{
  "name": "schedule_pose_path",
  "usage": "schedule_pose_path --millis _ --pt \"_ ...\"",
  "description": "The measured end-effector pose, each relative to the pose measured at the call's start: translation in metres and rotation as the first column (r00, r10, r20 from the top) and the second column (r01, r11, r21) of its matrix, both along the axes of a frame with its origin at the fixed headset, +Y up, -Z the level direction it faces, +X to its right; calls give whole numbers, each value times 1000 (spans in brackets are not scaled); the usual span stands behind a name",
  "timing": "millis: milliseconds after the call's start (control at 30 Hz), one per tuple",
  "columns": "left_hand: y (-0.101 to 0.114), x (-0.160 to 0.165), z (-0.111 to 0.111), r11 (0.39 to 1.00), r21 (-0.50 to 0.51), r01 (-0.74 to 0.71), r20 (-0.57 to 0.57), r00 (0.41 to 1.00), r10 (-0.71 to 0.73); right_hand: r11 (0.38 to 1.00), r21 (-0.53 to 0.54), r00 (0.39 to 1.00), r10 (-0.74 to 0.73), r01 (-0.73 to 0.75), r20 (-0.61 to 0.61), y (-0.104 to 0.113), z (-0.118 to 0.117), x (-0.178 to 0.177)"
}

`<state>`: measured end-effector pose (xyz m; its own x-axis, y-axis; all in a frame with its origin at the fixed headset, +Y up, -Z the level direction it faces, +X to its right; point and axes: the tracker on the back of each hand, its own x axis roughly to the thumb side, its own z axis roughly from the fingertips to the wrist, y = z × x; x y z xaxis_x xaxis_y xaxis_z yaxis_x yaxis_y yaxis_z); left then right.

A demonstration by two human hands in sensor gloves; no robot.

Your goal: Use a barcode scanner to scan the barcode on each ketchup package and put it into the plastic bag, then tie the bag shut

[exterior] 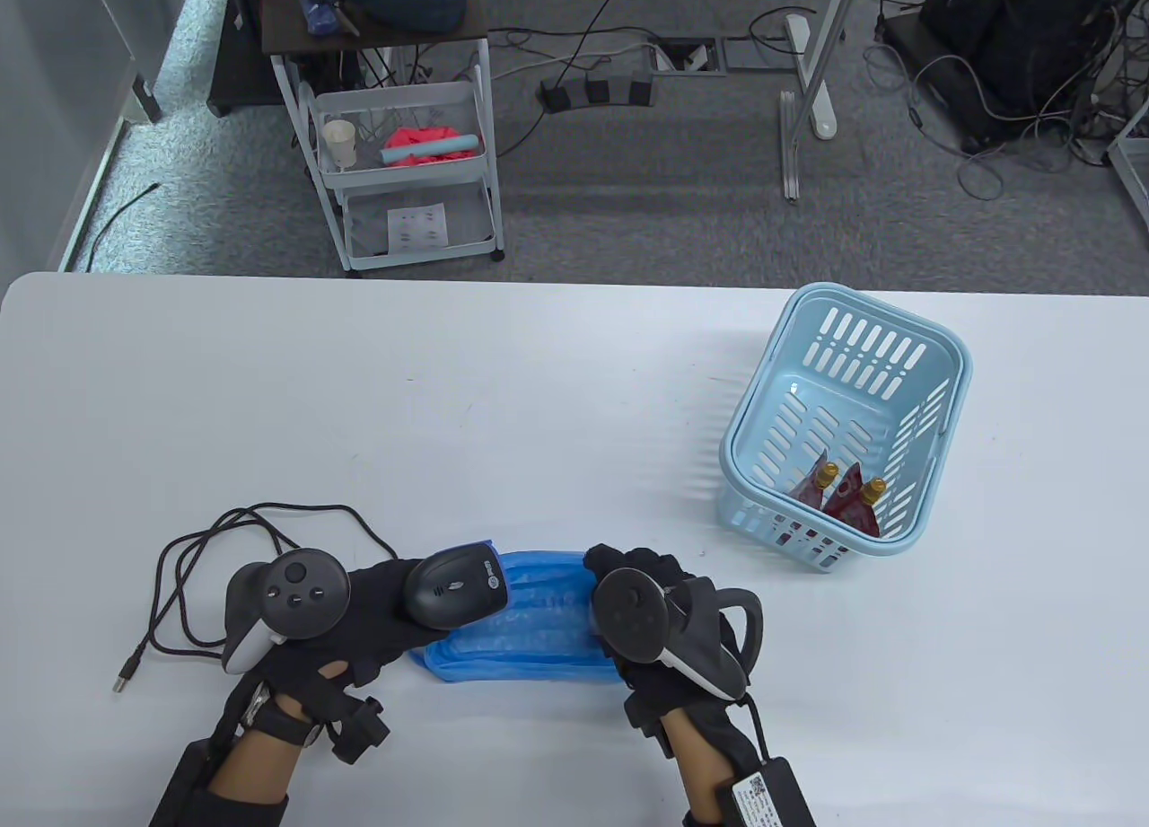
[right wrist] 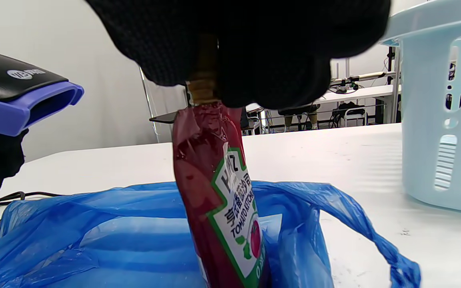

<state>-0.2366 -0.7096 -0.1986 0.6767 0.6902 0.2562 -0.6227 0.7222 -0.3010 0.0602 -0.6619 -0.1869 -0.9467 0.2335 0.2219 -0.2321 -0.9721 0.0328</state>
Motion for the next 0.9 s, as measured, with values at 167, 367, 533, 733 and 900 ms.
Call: schedule_pose_path --millis 167,367,533,733,900 --pt "0 0 -1 1000 -5 1 -2 1000 -1 1000 -23 1000 -3 3 -9 1 -1 1" --pt "-1 -1 -1 1000 -8 1 -4 1000 -1 999 -31 1000 -20 20 -12 4 -3 3" --pt "-1 -1 -1 1000 -10 2 -4 1000 -2 999 -23 999 -33 33 -8 10 -4 6" --pt "-2 -1 -2 1000 -12 4 -4 1000 -4 998 -5 998 -60 60 5 21 -8 12" --pt "-2 -2 -2 1000 -14 5 -6 1000 -6 998 11 997 -70 70 36 32 -14 22"
